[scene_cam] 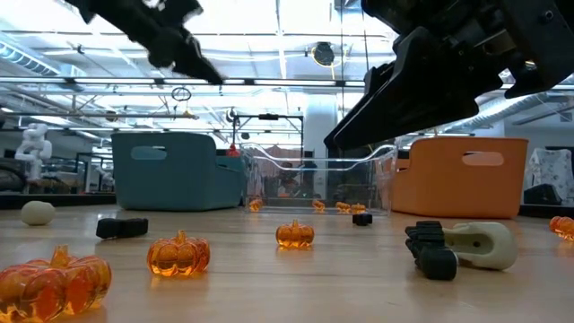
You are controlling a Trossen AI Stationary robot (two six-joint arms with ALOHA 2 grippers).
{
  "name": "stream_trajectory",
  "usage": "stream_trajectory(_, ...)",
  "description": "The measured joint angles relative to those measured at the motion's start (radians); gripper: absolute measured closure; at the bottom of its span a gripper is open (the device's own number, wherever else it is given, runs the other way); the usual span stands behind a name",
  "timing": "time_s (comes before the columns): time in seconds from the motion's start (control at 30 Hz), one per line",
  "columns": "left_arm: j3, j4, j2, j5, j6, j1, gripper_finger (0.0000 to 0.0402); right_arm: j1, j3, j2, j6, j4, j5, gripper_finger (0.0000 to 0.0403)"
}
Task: Sort Halloween decoration
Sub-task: Put the white skull toy into the blue bin
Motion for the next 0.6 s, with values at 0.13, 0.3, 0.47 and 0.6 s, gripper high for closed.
stream_trajectory(0.13, 0.0, -0.017, 0.042, 0.072, -0.049, 0.17, 0.0335, 0.0, 0.0, 0.0, 0.015, -0.008, 0.0, 0.022)
stream_trajectory(0.3, -0.001, -0.059, 0.126, 0.125, -0.11, 0.306, 0.032, 0.0, 0.0, 0.0, 0.035, -0.011, 0.0, 0.022)
stream_trajectory(0.47, -0.001, -0.069, 0.229, 0.126, -0.13, 0.359, 0.0308, 0.0, 0.0, 0.0, 0.067, -0.013, -0.001, 0.022)
stream_trajectory(0.6, -0.001, -0.069, 0.298, 0.128, -0.145, 0.363, 0.0306, 0.0, 0.0, 0.0, 0.101, -0.02, -0.001, 0.022)
